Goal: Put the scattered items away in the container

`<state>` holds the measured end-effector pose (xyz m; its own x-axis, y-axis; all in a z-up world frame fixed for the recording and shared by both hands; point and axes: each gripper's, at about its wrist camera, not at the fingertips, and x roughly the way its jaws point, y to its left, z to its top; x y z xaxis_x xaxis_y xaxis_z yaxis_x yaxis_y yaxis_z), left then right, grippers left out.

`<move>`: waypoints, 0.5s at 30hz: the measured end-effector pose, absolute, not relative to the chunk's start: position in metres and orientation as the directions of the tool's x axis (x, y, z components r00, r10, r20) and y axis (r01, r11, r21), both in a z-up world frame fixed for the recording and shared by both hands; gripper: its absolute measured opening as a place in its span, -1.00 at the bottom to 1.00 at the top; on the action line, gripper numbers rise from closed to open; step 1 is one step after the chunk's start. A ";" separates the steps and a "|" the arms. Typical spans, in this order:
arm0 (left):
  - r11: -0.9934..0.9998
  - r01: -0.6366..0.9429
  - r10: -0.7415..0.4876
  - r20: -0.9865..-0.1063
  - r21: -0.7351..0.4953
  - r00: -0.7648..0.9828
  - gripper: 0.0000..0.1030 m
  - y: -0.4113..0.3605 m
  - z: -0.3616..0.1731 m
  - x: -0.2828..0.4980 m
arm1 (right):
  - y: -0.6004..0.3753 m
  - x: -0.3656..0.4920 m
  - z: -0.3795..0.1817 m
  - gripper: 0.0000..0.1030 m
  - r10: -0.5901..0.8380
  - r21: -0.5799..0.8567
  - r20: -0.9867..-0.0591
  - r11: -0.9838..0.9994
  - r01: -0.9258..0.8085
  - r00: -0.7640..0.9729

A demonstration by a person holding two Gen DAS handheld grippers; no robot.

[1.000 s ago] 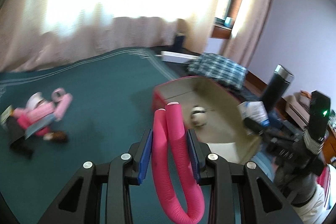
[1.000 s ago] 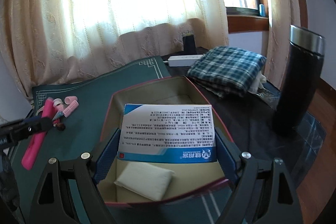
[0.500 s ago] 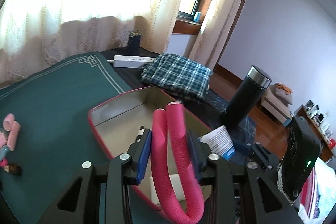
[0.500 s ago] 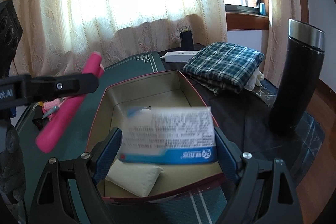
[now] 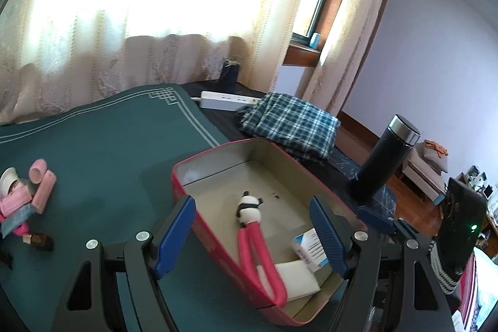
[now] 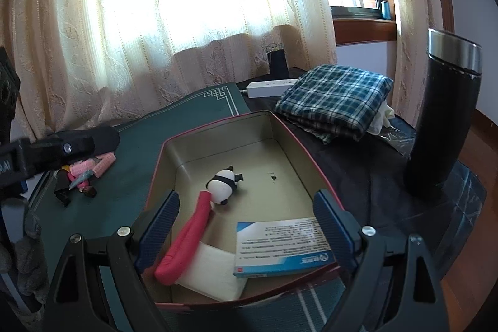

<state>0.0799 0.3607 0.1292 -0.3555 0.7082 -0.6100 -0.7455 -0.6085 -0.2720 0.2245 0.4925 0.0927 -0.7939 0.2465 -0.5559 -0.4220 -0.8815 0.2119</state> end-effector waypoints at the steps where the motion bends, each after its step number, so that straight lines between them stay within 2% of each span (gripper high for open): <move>1: -0.612 -0.741 0.706 -0.612 -0.274 -0.357 0.50 0.358 0.128 0.079 | 0.490 0.224 0.094 0.75 0.246 0.212 -0.554 -0.883 -0.420 -0.796; 15: -0.726 -0.623 0.632 -0.639 -0.291 -0.438 0.50 0.284 0.109 0.058 | 0.439 0.200 0.112 0.76 0.178 0.202 -0.532 -0.923 -0.328 -0.828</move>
<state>0.0577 0.2844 0.1090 -0.4383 0.6324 -0.6387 -0.6232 -0.7259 -0.2911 0.2004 0.4391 0.1124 -0.8277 0.1780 -0.5321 -0.3284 -0.9226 0.2023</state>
